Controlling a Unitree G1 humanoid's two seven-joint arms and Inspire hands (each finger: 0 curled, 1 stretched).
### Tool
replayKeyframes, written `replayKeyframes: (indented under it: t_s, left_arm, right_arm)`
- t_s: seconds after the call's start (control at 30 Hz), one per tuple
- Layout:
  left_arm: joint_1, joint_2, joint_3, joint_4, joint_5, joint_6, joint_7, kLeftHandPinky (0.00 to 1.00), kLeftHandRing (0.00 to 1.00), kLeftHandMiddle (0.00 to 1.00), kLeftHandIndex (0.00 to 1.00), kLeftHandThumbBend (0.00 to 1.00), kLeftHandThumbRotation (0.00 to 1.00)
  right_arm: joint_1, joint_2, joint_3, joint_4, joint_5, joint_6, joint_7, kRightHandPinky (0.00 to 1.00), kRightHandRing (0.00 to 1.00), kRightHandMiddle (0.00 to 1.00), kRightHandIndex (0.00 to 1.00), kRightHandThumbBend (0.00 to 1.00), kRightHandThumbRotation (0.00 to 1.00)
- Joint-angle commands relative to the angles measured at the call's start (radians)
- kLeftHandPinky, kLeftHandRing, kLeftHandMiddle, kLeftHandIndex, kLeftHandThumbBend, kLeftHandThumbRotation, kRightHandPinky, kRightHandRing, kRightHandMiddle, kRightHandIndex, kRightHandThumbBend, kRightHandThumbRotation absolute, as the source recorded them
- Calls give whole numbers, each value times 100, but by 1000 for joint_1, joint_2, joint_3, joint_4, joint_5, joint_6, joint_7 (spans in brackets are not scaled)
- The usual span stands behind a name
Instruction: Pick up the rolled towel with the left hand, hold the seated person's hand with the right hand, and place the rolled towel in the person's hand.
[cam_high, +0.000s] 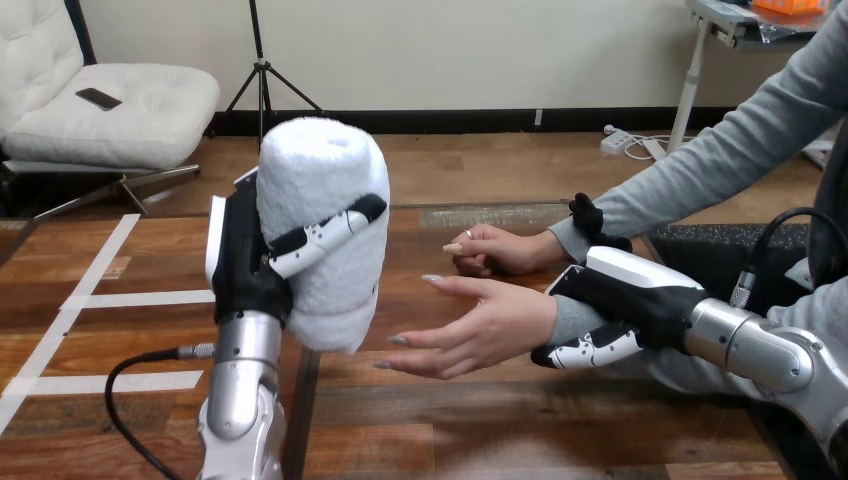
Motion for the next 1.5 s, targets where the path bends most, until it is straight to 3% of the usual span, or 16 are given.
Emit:
replayKeyframes:
  t_s: [0.0, 0.97, 1.47]
  left_arm:
    - [-162, -18, 22, 9, -15, -64, -6, 29, 33, 38, 41, 64, 0]
    - [-185, -43, 31, 71, 17, -88, 4, 28, 33, 38, 41, 63, 0]
    - [-192, -88, 37, 85, -10, -76, -43, 30, 34, 38, 41, 63, 0]
  right_arm:
    - [-62, -26, -36, -78, 29, -33, -9, 23, 27, 32, 35, 47, 32]
    - [-69, -27, -44, -86, 35, -37, -7, 23, 26, 32, 34, 45, 33]
    - [-84, -14, -49, -96, 48, -17, 12, 22, 26, 32, 34, 46, 33]
